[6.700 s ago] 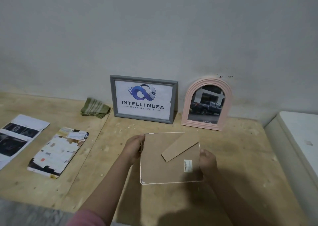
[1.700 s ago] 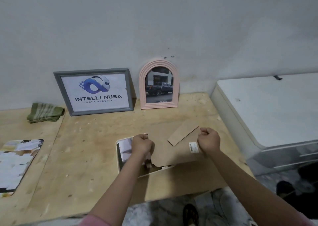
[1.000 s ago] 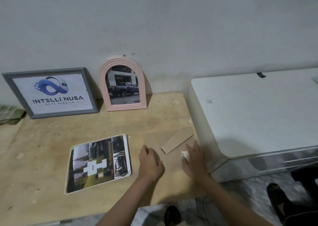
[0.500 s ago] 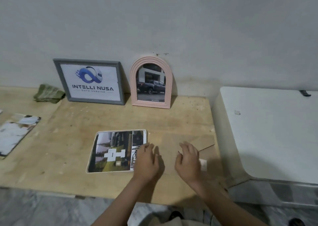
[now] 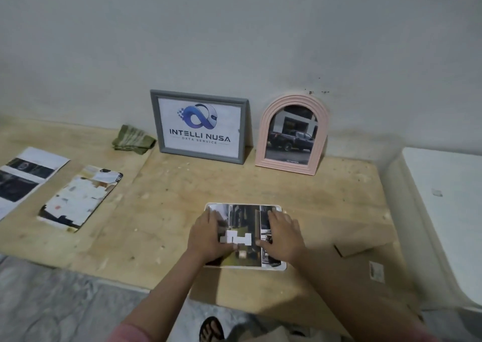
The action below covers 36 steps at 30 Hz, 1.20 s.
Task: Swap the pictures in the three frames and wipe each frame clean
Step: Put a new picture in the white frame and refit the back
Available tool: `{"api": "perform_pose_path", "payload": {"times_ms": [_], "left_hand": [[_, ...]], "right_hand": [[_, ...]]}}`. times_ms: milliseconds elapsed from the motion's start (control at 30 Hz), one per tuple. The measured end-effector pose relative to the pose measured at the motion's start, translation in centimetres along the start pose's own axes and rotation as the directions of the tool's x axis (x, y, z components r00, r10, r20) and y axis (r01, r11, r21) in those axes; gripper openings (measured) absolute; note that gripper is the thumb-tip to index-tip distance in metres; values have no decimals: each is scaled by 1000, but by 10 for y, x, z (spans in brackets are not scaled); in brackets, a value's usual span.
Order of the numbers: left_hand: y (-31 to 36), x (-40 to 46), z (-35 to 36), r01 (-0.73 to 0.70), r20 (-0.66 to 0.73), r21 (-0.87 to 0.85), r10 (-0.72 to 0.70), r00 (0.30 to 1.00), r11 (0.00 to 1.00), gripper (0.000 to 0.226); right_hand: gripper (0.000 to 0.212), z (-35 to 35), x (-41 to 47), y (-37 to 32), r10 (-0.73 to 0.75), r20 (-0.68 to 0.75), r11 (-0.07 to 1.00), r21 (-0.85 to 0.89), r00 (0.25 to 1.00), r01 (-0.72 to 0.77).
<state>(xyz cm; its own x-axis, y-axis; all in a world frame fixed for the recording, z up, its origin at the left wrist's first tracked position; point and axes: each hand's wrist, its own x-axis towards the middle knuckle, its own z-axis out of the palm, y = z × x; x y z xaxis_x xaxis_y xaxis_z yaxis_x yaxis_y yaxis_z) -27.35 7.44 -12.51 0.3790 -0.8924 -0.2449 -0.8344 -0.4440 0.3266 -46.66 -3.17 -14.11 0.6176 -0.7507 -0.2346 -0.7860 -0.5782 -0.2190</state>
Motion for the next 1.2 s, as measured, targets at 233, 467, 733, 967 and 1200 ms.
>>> {"api": "perform_pose_path", "payload": {"times_ms": [233,467,733,967,1200], "left_hand": [[-21,13,7,-82,141,150,61,988,985,102],[-16,17,0,-67,186,182,32,982,981,108],[-12,18,-5,-52,130,246,21,991,968,108],[-1,13,-11,13,130,225,-43,991,974,107],[-1,9,-22,142,-50,-428,-180,982,892,57]], "right_hand": [[104,3,5,-14,97,-71,987,-117,993,-105],[96,3,2,-21,100,-49,994,-47,994,-103],[89,2,-2,-23,117,-114,991,-52,987,-124],[78,11,-6,-21,53,-140,998,48,989,-46],[88,27,-5,-17,49,-285,980,198,957,9]]}}
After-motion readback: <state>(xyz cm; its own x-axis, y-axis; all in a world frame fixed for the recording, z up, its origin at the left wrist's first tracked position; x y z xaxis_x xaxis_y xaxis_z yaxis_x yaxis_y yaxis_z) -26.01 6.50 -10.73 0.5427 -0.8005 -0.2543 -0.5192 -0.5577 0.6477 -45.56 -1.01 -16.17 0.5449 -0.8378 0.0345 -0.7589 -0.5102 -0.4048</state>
